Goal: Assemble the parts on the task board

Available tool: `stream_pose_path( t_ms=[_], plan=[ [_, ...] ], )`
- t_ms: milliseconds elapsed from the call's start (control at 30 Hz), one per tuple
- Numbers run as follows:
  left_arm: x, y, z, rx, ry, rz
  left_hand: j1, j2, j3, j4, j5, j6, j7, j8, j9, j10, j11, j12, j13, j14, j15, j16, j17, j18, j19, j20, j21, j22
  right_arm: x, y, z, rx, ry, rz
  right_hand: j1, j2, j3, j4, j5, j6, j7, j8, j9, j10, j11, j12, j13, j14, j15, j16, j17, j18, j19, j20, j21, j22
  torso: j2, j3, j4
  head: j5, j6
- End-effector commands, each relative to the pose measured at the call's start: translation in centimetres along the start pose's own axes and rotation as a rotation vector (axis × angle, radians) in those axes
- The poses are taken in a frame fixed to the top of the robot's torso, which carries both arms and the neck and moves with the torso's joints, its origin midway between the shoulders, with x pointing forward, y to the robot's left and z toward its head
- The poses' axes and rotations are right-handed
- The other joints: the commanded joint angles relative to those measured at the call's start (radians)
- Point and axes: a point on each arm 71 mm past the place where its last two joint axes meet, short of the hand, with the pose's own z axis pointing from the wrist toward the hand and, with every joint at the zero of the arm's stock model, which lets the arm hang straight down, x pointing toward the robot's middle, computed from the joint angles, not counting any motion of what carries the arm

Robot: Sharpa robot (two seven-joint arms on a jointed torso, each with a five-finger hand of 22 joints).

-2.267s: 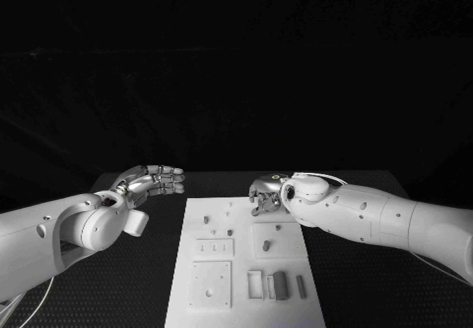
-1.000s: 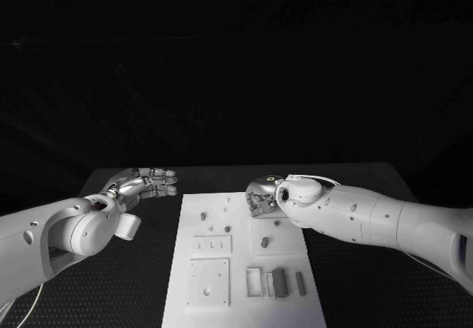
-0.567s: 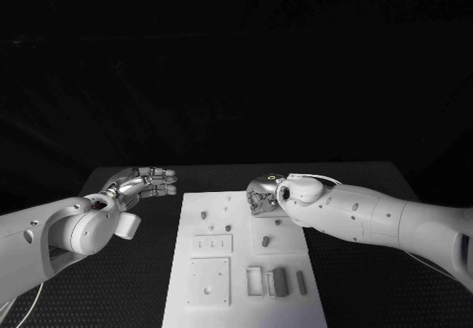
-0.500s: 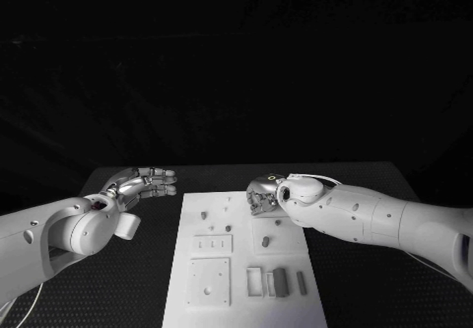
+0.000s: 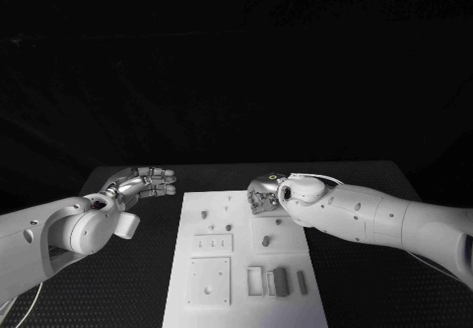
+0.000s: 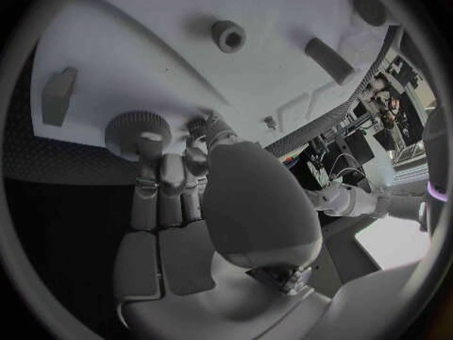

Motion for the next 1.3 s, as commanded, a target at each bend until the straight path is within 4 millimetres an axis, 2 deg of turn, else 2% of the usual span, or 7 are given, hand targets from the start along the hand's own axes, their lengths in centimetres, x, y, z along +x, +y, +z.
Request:
stream_pose_path(
  t_ms=[33, 700, 900, 1167, 1200, 1267, 1300],
  plan=[
    [0.06, -0.07, 0.00, 0.009, 0.012, -0.001, -0.009, 0.003, -0.008, 0.000, -0.005, -0.001, 0.006, -0.007, -0.002, 0.004, 0.002, -0.007, -0.001, 0.006, 0.001, -0.005, -0.001, -0.008, 0.006, 0.000, -0.006, -0.001, 0.81, -0.30, -0.20, 0.011, 0.040, -0.019, 0.003, 0.001, 0.000, -0.004, -0.001, 0.008, -0.001, -0.006, 0.000, 0.007, 0.000, -0.003, -0.002, 0.007, -0.002, 0.006, -0.001, 0.015, -0.005, 0.000, 0.006, 0.024, 0.001, 0.0001, 0.0007, 0.000, 0.001],
    [-0.02, 0.07, -0.05, 0.002, 0.010, -0.001, -0.011, 0.003, -0.009, 0.001, -0.005, -0.002, 0.006, -0.008, -0.003, 0.004, 0.002, -0.010, -0.002, 0.006, 0.001, -0.007, -0.001, -0.008, 0.006, 0.000, -0.008, -0.002, 0.72, -0.42, -0.46, 0.012, 0.040, -0.017, 0.012, 0.006, -0.001, -0.007, -0.001, 0.011, -0.002, -0.009, 0.001, 0.010, -0.001, -0.003, -0.002, 0.009, -0.002, 0.010, -0.001, 0.015, -0.007, -0.001, 0.011, 0.023, 0.004, 0.0011, 0.0006, -0.001, 0.002],
    [-0.04, 0.11, -0.05, 0.000, 0.008, -0.001, -0.011, 0.003, -0.009, 0.001, -0.005, -0.002, 0.005, -0.008, -0.003, 0.004, 0.002, -0.010, -0.002, 0.006, 0.002, -0.007, -0.001, -0.008, 0.007, 0.000, -0.008, -0.002, 0.54, -0.19, -0.48, 0.008, 0.030, -0.017, 0.022, 0.016, 0.000, -0.012, -0.001, 0.021, -0.004, -0.006, 0.004, 0.012, -0.003, -0.004, -0.002, 0.009, -0.004, 0.012, -0.003, 0.015, -0.010, -0.001, 0.014, 0.022, 0.005, 0.0005, 0.0006, 0.000, 0.002],
    [-0.06, 0.14, -0.06, 0.000, 0.007, -0.001, -0.012, 0.004, -0.010, 0.002, -0.005, -0.002, 0.005, -0.009, -0.003, 0.004, 0.002, -0.011, -0.003, 0.006, 0.002, -0.008, -0.001, -0.008, 0.007, 0.001, -0.009, -0.002, 0.40, -0.32, -0.52, 0.008, 0.015, -0.026, 0.041, 0.041, 0.003, -0.022, -0.001, 0.050, -0.014, 0.004, 0.011, 0.018, -0.011, -0.005, -0.002, 0.013, -0.011, 0.018, -0.002, 0.015, -0.014, -0.002, 0.018, 0.022, 0.005, 0.0003, 0.0023, 0.000, -0.001],
    [-0.09, 0.14, -0.07, 0.000, 0.006, -0.001, -0.013, 0.005, -0.010, 0.002, -0.005, -0.001, 0.005, -0.009, -0.003, 0.004, 0.002, -0.011, -0.003, 0.006, 0.002, -0.008, -0.001, -0.008, 0.007, 0.001, -0.009, -0.002, 0.39, -0.36, -0.52, 0.009, 0.014, -0.027, 0.050, 0.052, 0.008, -0.026, -0.001, 0.082, -0.022, 0.020, 0.018, 0.020, -0.019, -0.005, -0.002, 0.016, -0.016, 0.020, 0.000, 0.015, -0.016, -0.002, 0.020, 0.022, 0.005, 0.0002, 0.0019, 0.000, 0.000],
    [-0.11, 0.14, -0.08, 0.001, 0.005, 0.000, -0.013, 0.005, -0.010, 0.002, -0.005, -0.001, 0.005, -0.009, -0.003, 0.004, 0.002, -0.012, -0.003, 0.006, 0.002, -0.008, -0.001, -0.008, 0.007, 0.001, -0.009, -0.002, 0.36, -0.39, -0.52, 0.010, 0.010, -0.031, 0.062, 0.057, 0.022, -0.029, 0.000, 0.096, -0.029, 0.022, 0.019, 0.020, -0.025, -0.007, -0.003, 0.016, -0.023, 0.022, 0.000, 0.015, -0.019, -0.002, 0.021, 0.022, 0.006, 0.0002, 0.0013, 0.000, 0.001],
    [-0.10, 0.14, -0.08, 0.001, 0.006, -0.001, -0.013, 0.005, -0.010, 0.002, -0.005, -0.001, 0.005, -0.009, -0.003, 0.004, 0.002, -0.012, -0.003, 0.006, 0.002, -0.008, -0.001, -0.008, 0.007, 0.001, -0.009, -0.002, 0.35, -0.41, -0.52, 0.011, 0.008, -0.032, 0.065, 0.048, 0.047, -0.019, 0.000, 0.104, -0.031, 0.020, 0.017, 0.021, -0.028, -0.009, -0.002, 0.016, -0.027, 0.024, 0.000, 0.015, -0.022, -0.001, 0.022, 0.021, 0.006, 0.0002, 0.0010, 0.000, 0.001]
  ],
)
